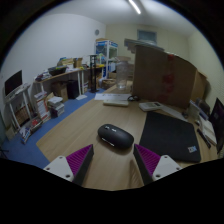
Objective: Arrange mouse
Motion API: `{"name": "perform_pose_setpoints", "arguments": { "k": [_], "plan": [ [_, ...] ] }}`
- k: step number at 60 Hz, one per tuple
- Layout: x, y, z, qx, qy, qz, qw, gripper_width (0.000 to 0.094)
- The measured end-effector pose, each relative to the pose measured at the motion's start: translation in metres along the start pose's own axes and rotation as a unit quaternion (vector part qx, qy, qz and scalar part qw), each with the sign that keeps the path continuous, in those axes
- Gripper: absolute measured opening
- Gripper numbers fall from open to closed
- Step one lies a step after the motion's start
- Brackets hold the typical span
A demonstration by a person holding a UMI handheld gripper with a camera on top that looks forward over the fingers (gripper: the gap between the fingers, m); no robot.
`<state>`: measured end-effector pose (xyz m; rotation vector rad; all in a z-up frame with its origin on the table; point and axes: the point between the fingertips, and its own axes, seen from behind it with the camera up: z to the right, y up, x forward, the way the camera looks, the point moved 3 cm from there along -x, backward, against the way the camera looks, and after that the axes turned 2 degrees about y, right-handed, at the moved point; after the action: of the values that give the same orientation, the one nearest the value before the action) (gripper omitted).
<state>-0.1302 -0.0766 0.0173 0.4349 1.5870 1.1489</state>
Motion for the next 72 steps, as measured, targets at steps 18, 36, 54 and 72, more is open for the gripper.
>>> {"name": "perform_pose_setpoints", "arguments": {
  "k": [18, 36, 54, 72],
  "plan": [
    [0.044, 0.017, 0.014, 0.037, 0.018, -0.012, 0.999, 0.0832],
    [0.088, 0.040, 0.040, 0.077, -0.036, -0.031, 0.996, 0.0485],
    [0.079, 0.049, 0.032, 0.088, -0.041, -0.016, 0.995, 0.0363],
    [-0.039, 0.149, 0.120, 0.051, -0.116, 0.139, 0.982, 0.0356]
  ]
}}
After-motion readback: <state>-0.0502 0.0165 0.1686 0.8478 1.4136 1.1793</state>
